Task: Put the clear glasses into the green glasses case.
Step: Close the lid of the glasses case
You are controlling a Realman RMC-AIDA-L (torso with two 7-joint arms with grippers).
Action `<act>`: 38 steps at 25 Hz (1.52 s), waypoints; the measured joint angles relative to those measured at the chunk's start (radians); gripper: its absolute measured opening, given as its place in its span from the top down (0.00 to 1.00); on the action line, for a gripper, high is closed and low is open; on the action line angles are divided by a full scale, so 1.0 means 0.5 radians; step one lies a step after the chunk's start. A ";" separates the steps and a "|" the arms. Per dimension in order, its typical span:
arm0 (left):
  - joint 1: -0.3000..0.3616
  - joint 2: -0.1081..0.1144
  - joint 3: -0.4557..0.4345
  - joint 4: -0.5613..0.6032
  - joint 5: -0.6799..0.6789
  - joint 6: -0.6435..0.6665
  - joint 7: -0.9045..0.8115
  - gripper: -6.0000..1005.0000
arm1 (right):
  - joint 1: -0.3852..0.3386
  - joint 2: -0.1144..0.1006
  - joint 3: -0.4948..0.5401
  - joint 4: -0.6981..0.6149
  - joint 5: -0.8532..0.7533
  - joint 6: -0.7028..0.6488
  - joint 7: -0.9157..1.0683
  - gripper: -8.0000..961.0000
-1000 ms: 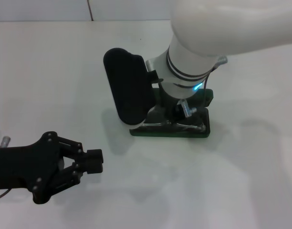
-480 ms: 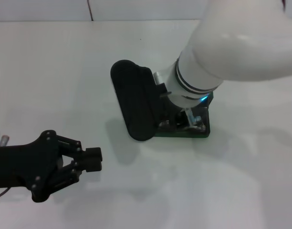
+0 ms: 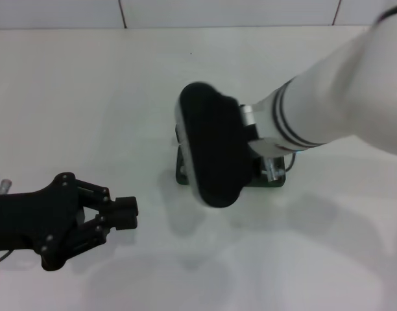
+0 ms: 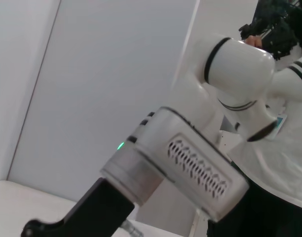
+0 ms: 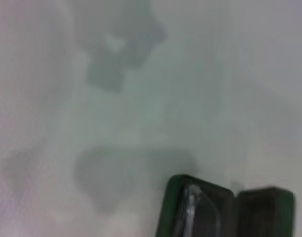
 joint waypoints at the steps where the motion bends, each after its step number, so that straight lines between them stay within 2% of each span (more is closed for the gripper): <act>1: 0.000 0.001 -0.001 0.003 -0.001 0.000 -0.003 0.88 | -0.047 0.000 0.026 -0.045 -0.023 -0.007 -0.001 0.82; 9: -0.002 0.005 -0.047 0.011 0.003 0.001 -0.022 0.88 | -0.415 -0.008 0.312 -0.419 -0.040 0.006 -0.034 0.81; 10: -0.003 0.005 -0.054 0.011 0.003 0.001 -0.022 0.88 | -0.415 -0.008 0.312 -0.419 -0.040 0.006 -0.034 0.81; 11: -0.005 0.006 -0.054 0.011 0.002 0.001 -0.022 0.88 | -0.525 -0.011 0.400 -0.537 -0.023 0.017 -0.062 0.81; 15: -0.012 0.010 -0.062 0.012 -0.001 0.001 -0.026 0.87 | -0.642 -0.010 0.555 -0.668 0.108 0.012 -0.100 0.81; 18: -0.037 0.012 -0.117 0.014 0.007 0.000 -0.043 0.87 | -0.739 -0.013 0.788 -0.766 0.417 -0.049 -0.153 0.81; 23: -0.081 0.025 -0.261 0.020 0.007 0.000 -0.051 0.87 | -0.978 -0.012 1.413 -0.865 1.168 -0.231 -0.424 0.81; 26: -0.112 0.029 -0.396 0.024 0.003 -0.009 -0.051 0.86 | -1.080 -0.010 1.727 -0.771 1.523 -0.336 -0.616 0.81; 30: -0.208 0.004 -0.460 0.024 0.012 -0.057 -0.052 0.86 | -1.192 -0.012 1.986 -0.456 1.887 -0.434 -0.928 0.81; 34: -0.353 -0.044 -0.450 0.004 0.093 -0.210 -0.056 0.86 | -1.208 -0.023 2.141 -0.014 2.040 -0.491 -1.221 0.81; 38: -0.534 -0.129 -0.451 -0.007 0.239 -0.492 -0.130 0.85 | -1.203 -0.024 2.330 0.302 2.040 -0.515 -1.395 0.81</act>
